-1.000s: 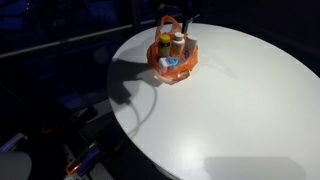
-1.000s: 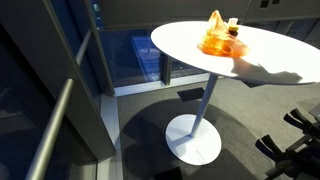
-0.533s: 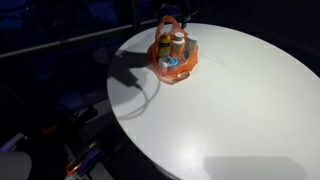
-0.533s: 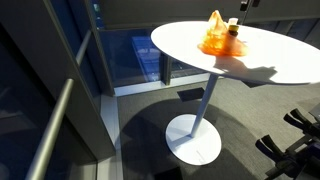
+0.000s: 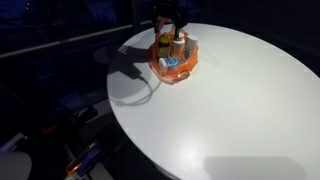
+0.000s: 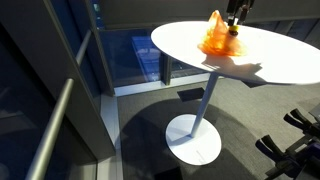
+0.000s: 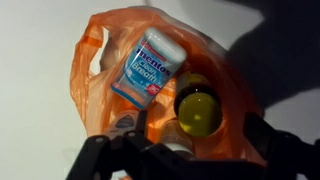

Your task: Remove the brown and yellow bottle from the plastic, then place it on the table

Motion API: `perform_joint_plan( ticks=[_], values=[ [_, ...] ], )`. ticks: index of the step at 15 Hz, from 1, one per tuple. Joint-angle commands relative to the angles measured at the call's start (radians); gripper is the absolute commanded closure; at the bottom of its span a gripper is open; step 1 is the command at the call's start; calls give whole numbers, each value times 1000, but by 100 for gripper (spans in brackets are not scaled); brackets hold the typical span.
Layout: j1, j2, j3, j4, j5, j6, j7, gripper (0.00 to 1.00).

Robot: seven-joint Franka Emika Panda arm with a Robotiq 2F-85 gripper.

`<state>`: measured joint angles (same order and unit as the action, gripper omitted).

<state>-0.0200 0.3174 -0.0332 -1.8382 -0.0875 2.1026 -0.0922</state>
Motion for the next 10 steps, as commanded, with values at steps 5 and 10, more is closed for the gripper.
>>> perform_joint_plan(
  ticks=[5,10],
  values=[
    [-2,52,-2,59,-5,-14,28,68],
    [-13,10,-1,77,11,-29,15,80]
  ],
)
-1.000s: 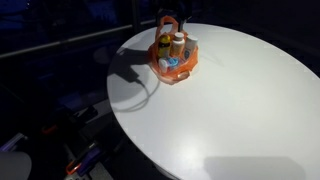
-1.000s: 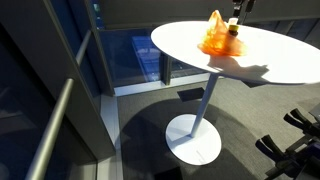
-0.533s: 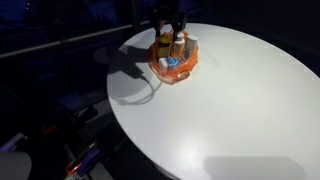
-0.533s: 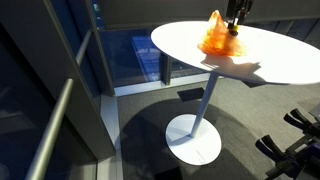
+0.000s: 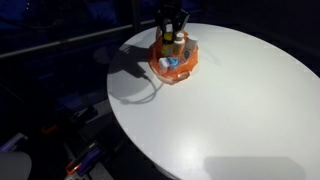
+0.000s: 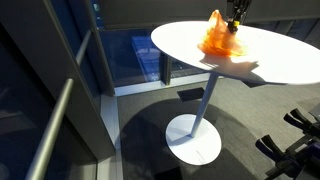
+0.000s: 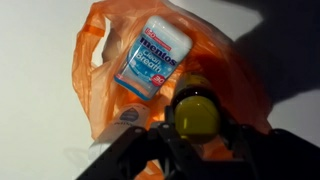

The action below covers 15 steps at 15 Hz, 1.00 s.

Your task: Remove the brown and yellow bottle from the plastic, then place it on the table

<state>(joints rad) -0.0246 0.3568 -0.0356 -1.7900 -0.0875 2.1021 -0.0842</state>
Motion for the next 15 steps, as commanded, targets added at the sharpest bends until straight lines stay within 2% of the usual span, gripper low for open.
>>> perform_joint_plan(
  ticks=[1,9,15],
  values=[
    [-9,-40,-1,32,5,-29,11,80],
    [-55,-130,-62,34,-9,-43,37,80],
    [-119,-118,-119,38,-5,-52,68,80]
  ],
)
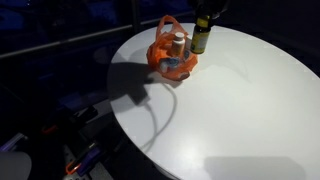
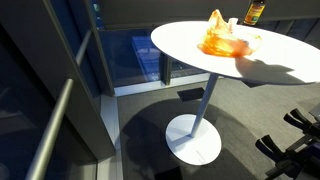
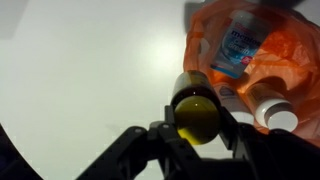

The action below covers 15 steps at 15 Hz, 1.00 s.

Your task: Remove the brown and yellow bottle from the plastic, then place it on the table

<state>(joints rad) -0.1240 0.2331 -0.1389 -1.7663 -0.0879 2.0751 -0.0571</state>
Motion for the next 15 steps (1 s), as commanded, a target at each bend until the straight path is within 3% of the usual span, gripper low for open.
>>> perform_joint_plan(
  ticks=[1,7,15],
  values=[
    [-29,11,-23,11,-3,-23,45,80],
    [-62,56,-47,-7,1,-9,77,80],
    [-53,117,-55,-18,-30,6,105,80]
  ],
)
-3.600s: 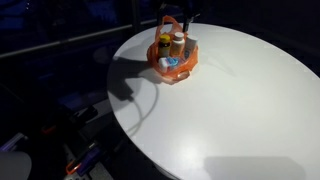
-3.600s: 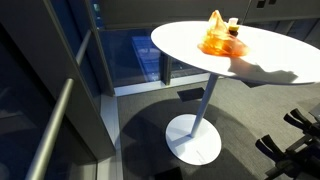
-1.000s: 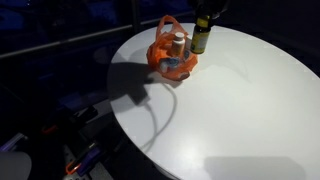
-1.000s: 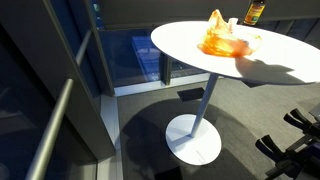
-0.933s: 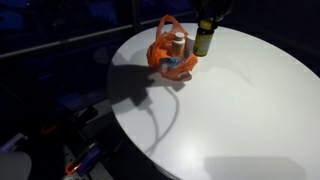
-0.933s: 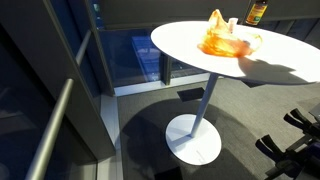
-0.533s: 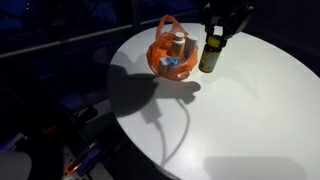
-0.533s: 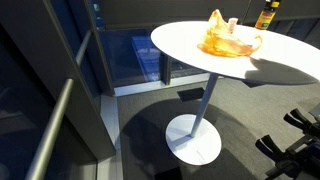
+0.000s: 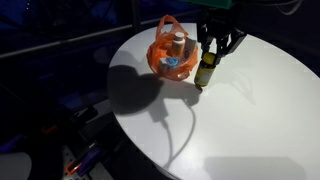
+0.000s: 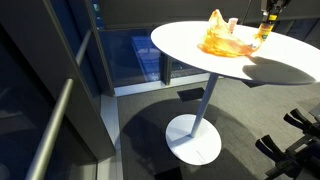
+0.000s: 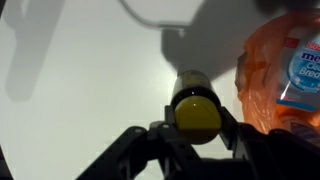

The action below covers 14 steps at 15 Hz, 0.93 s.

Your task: Remove the brown and yellow bottle from the plastic, then place it on the table

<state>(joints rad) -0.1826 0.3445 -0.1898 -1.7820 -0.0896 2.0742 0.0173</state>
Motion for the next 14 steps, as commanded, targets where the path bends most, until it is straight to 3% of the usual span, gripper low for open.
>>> perform_joint_plan(
  ticks=[1,9,10,12,14],
  values=[
    [8,10,-5,-3,-35,11,34,80],
    [6,32,-4,-6,-52,26,28,80],
    [6,34,-3,-6,-51,26,27,67],
    [7,32,-3,-9,-50,28,26,29],
    [8,22,-1,-14,-48,31,22,16]
  ],
)
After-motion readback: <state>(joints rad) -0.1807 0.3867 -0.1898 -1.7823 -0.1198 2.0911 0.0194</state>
